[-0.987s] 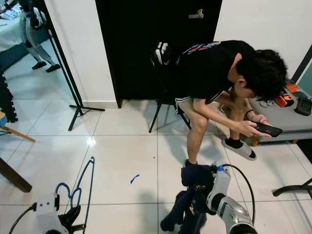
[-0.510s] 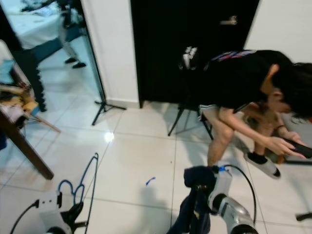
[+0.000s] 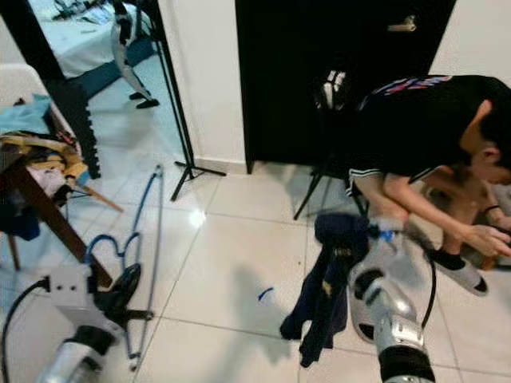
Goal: Hang hanger
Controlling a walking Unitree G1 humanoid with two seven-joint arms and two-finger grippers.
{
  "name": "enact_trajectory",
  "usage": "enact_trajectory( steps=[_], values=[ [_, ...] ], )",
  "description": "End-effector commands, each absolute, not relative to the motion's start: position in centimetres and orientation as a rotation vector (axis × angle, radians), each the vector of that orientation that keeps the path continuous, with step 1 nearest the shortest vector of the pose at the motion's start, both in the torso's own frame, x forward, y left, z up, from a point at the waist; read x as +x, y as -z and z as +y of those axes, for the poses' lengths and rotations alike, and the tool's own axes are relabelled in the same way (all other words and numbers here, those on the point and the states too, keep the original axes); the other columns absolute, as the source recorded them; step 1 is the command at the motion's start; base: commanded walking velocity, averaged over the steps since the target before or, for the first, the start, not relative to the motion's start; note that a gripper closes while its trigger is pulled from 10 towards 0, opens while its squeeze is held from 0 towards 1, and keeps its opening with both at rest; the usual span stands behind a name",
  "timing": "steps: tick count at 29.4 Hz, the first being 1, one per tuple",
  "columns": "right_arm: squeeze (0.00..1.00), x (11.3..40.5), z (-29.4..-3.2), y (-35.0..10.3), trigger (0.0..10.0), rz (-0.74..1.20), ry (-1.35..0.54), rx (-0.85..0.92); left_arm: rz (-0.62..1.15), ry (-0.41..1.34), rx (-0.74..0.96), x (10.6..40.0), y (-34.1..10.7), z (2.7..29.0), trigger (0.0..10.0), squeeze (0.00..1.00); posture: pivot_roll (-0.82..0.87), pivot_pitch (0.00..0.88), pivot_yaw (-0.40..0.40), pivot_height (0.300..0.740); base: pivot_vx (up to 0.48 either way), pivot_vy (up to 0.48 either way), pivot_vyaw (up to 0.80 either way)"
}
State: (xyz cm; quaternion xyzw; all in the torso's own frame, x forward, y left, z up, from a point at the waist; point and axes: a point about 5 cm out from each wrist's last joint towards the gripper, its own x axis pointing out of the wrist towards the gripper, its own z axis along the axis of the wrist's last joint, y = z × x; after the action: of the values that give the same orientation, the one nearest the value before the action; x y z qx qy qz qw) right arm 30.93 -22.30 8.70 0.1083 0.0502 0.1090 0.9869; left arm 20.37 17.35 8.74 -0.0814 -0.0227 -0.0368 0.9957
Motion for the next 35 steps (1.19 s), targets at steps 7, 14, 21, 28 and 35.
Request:
enact_trajectory(
  steps=[7,14,21,28,35],
  values=[
    [0.00,29.1,-21.4,-8.0,10.0,0.151,-0.207,0.075,0.075,-0.146,-0.140,15.8,-7.6,17.4,10.0,0.00,-0.03,0.075,-0.045,0.740,0.000,0.000,0.45],
    [0.00,27.7,-21.1,-9.0,10.0,0.136,-0.175,0.039,0.122,-0.247,-0.115,14.5,-8.3,18.3,10.0,0.00,-0.02,0.089,-0.055,0.740,0.000,0.000,0.45],
    [0.00,28.1,-20.5,-10.0,10.0,0.099,-0.181,0.032,0.092,-0.176,-0.056,17.1,-9.2,18.7,10.0,0.00,0.00,0.093,-0.066,0.740,0.000,0.000,0.45],
    [0.00,29.1,-20.8,-10.7,10.0,0.076,-0.136,0.017,0.144,0.082,-0.079,18.6,-9.3,18.0,5.6,0.00,0.00,0.089,-0.054,0.740,0.000,0.000,0.44],
    [0.00,29.7,-21.3,-11.1,10.0,0.061,-0.037,0.048,0.166,0.310,-0.085,19.4,-9.6,17.3,10.0,0.00,-0.01,0.088,-0.029,0.740,0.173,0.000,0.39]
  ],
)
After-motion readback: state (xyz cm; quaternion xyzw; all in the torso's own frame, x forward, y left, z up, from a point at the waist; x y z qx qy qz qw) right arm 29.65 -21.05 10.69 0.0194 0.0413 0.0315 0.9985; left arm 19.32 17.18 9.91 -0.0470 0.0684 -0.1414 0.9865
